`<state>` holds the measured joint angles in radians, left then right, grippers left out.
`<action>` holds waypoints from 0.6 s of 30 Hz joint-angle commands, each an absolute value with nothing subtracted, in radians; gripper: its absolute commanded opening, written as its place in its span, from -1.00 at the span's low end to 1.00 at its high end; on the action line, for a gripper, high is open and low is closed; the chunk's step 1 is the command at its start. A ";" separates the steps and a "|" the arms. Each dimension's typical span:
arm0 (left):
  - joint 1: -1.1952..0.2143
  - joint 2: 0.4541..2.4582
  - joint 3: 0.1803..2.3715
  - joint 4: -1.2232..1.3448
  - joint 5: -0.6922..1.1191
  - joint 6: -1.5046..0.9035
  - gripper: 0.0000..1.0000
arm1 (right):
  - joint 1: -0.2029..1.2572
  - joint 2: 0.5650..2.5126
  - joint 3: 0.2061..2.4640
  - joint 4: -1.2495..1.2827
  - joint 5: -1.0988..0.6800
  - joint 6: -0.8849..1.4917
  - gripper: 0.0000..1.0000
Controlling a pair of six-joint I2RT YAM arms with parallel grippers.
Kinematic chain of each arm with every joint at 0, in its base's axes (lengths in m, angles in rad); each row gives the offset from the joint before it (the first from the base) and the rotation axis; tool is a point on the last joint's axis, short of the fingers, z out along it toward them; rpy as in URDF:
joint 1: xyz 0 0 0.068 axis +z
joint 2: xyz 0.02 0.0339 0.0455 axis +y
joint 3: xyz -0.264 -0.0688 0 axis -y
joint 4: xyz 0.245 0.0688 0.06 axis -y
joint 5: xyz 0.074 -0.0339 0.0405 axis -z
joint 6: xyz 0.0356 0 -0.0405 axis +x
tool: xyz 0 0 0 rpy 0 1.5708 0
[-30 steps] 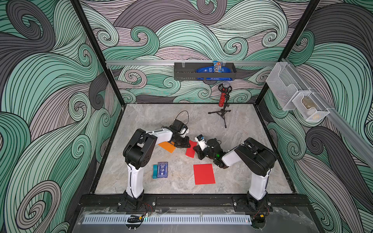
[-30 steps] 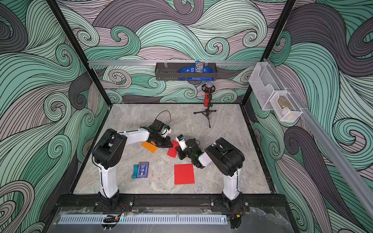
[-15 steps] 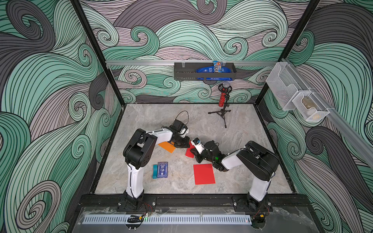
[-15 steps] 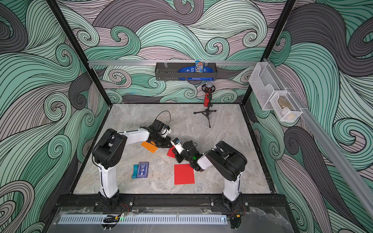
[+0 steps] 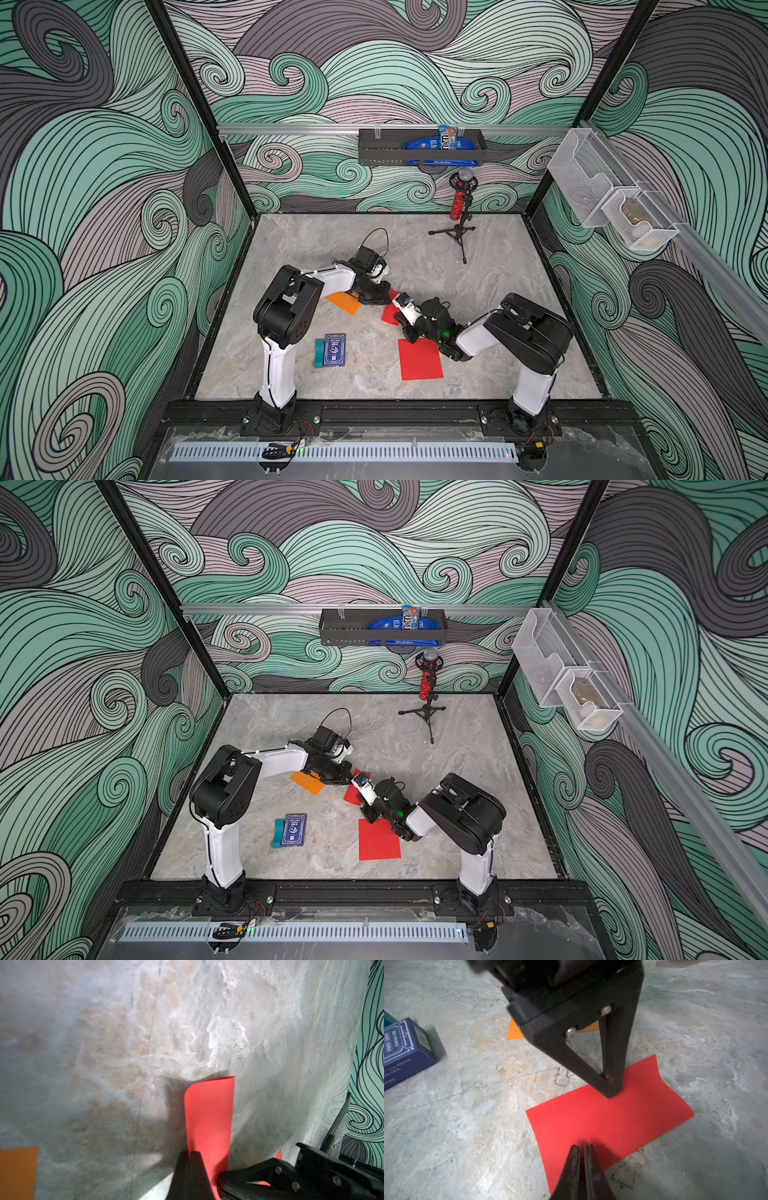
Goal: Fold the square paper along the opposite sides
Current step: Smooth out the paper at the center of the board.
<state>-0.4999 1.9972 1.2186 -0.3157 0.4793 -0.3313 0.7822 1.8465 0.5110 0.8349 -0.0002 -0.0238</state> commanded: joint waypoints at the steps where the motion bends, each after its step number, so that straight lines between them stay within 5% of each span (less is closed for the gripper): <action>1: -0.506 2.028 1.222 -0.371 0.417 -0.321 -1.00 | 0.809 1.830 0.482 0.732 0.024 -0.047 -0.79; 18: -0.505 2.033 1.214 -0.369 0.398 -0.321 -1.00 | 0.848 1.681 0.401 0.740 0.028 0.013 -0.80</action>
